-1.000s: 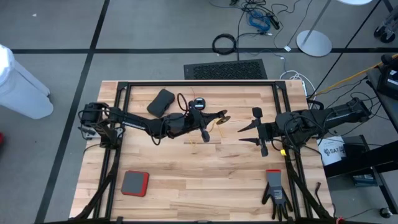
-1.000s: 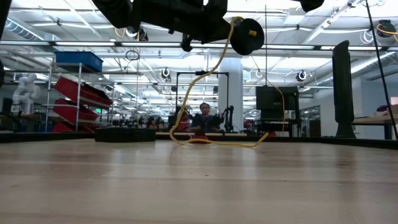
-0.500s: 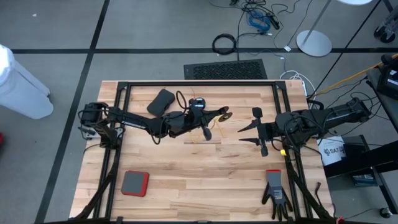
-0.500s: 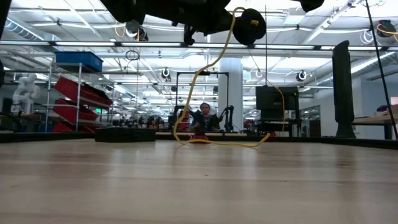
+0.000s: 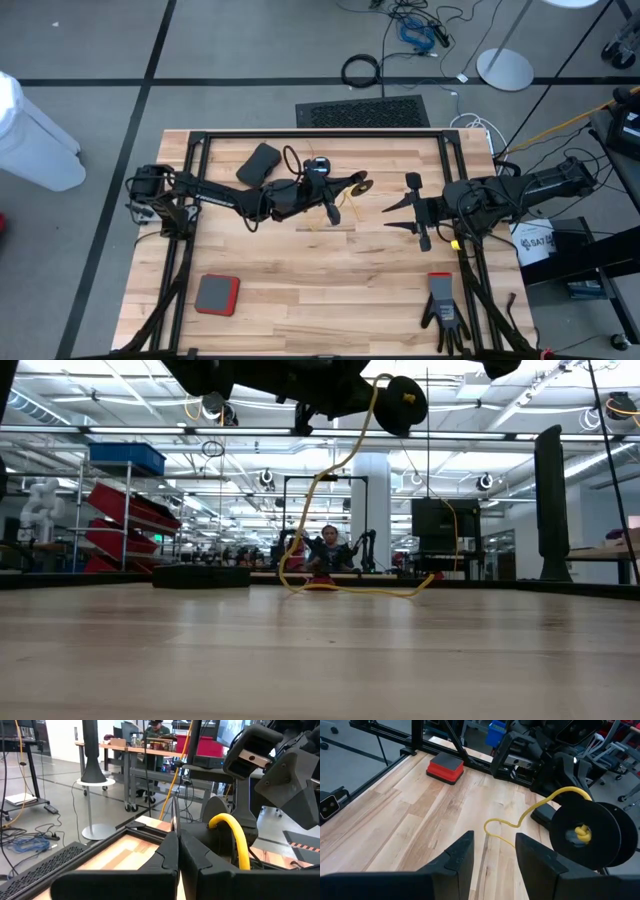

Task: Coil cords
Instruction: Coil the yellow wire onto the black spool

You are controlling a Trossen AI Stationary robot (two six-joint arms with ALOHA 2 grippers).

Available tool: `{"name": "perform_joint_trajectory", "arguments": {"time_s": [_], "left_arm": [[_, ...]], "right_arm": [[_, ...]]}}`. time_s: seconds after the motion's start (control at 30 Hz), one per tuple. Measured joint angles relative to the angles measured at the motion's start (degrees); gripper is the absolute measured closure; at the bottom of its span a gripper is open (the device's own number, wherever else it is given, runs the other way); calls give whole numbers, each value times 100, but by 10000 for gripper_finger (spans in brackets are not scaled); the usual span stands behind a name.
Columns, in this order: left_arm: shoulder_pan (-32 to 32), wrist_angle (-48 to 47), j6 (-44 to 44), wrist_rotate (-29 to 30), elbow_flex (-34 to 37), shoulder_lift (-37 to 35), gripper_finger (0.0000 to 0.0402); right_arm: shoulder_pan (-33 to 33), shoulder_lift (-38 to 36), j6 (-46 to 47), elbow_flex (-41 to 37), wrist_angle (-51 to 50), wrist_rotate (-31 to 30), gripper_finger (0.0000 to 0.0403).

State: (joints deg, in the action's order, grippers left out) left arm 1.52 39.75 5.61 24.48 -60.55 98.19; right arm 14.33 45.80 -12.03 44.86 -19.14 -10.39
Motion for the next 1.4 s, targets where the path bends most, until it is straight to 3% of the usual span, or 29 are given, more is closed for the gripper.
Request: {"name": "perform_joint_trajectory", "arguments": {"time_s": [1.4], "left_arm": [[15, -9, -417, -331, -4, 9, 401]], "right_arm": [[1, 0, 0, 0, -1, 0, 270]]}}
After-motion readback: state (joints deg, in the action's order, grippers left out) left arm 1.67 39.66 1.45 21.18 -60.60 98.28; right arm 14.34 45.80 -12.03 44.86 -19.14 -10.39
